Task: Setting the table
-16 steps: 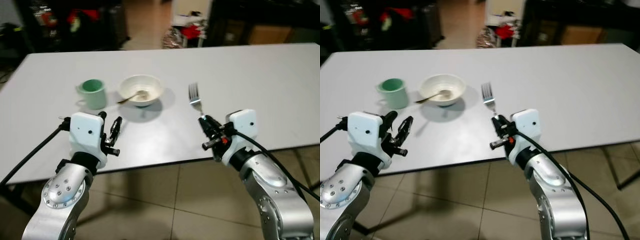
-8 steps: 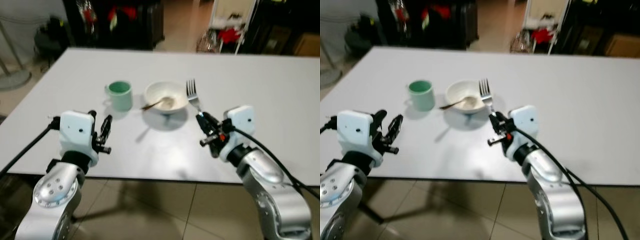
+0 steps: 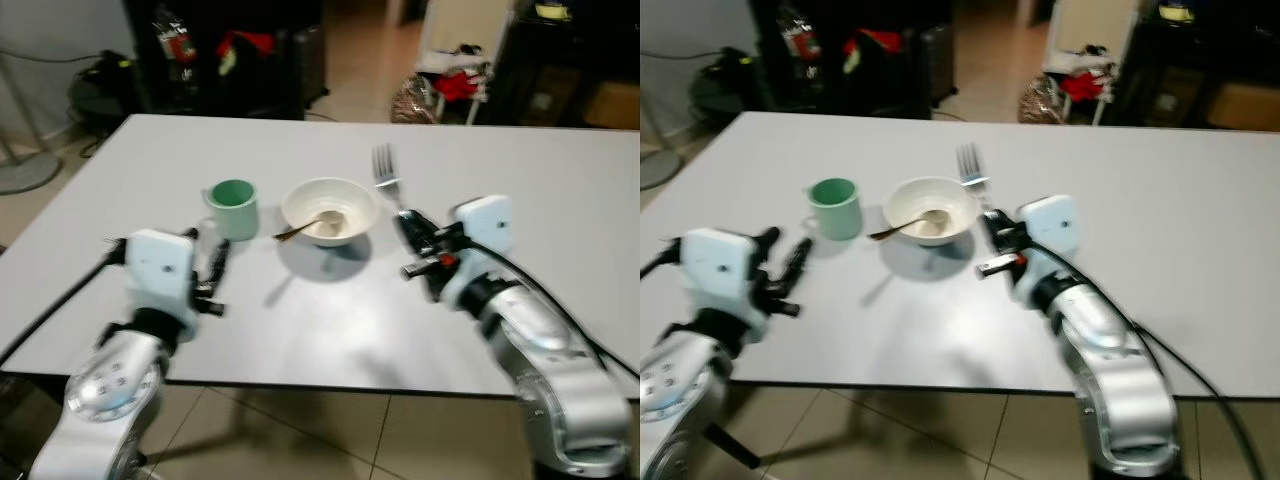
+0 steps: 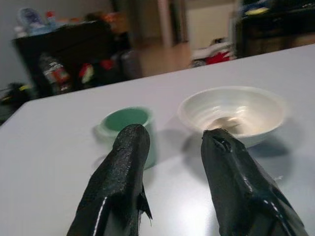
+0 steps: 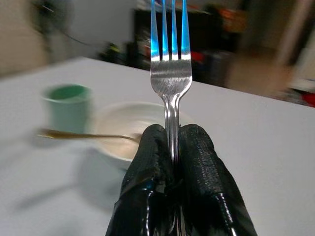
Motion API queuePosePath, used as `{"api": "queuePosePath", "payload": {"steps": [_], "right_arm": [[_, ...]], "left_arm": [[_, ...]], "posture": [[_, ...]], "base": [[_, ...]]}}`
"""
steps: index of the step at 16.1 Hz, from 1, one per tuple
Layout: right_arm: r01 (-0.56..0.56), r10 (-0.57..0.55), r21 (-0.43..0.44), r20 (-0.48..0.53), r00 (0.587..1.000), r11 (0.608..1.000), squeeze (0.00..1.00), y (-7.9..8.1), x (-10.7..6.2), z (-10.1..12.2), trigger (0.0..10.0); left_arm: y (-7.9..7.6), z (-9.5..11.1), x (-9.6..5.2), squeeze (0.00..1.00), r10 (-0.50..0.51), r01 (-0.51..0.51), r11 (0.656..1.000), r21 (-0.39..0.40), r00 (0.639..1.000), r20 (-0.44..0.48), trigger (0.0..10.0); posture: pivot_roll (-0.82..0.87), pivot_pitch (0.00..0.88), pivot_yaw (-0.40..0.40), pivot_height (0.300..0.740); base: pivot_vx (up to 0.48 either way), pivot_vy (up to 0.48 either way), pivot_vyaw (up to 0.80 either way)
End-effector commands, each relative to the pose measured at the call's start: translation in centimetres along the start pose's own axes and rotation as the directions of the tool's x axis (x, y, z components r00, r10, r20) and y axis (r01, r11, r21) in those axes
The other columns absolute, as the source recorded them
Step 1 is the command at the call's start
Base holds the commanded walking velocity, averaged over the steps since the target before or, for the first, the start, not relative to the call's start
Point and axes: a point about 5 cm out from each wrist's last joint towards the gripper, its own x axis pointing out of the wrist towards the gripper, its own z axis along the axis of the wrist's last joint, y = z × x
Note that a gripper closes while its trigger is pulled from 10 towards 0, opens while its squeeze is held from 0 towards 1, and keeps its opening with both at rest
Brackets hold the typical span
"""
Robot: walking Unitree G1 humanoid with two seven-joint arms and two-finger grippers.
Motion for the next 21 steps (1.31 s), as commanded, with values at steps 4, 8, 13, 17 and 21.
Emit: {"api": "queuePosePath", "payload": {"steps": [4,8,13,17,21], "right_arm": [[-0.031,0.031,0.005,0.013,0.999,0.999,0.00,0.3,0.6,0.7,10.0],[-0.053,0.053,0.010,-0.048,0.997,0.999,0.00,-0.2,1.1,0.5,10.0],[-0.117,0.124,0.044,-0.177,0.976,0.992,0.00,-0.2,2.8,-0.3,10.0],[-0.155,0.172,0.091,-0.242,0.955,0.984,0.00,0.0,5.5,0.1,10.0],[-0.172,0.198,0.104,-0.336,0.921,0.980,0.00,0.0,8.7,-0.2,10.0]], "left_arm": [[0.4,-0.1,0.0,0.00,0.008,-0.008,1.000,0.008,1.000,-0.004,10.0],[0.4,0.1,-0.2,0.00,0.022,-0.022,1.000,-0.008,1.000,0.004,10.0],[0.3,-0.6,-1.0,0.00,-0.039,0.038,0.999,-0.018,0.999,-0.027,10.0],[0.8,-0.3,-0.4,0.00,-0.101,0.102,0.994,0.036,0.994,-0.028,10.0],[0.5,0.2,0.0,0.00,-0.256,0.258,0.963,0.080,0.966,-0.041,10.0]], "posture": [[0.00,0.030,0.003,0.740],[0.02,0.027,-0.020,0.740],[0.03,0.000,-0.061,0.740],[0.05,0.000,-0.057,0.740],[0.05,0.000,-0.024,0.740]], "base": [[0.277,0.000,0.00],[0.281,0.000,0.00],[0.107,0.000,0.00],[0.000,0.000,0.00],[0.000,0.000,0.00]]}}
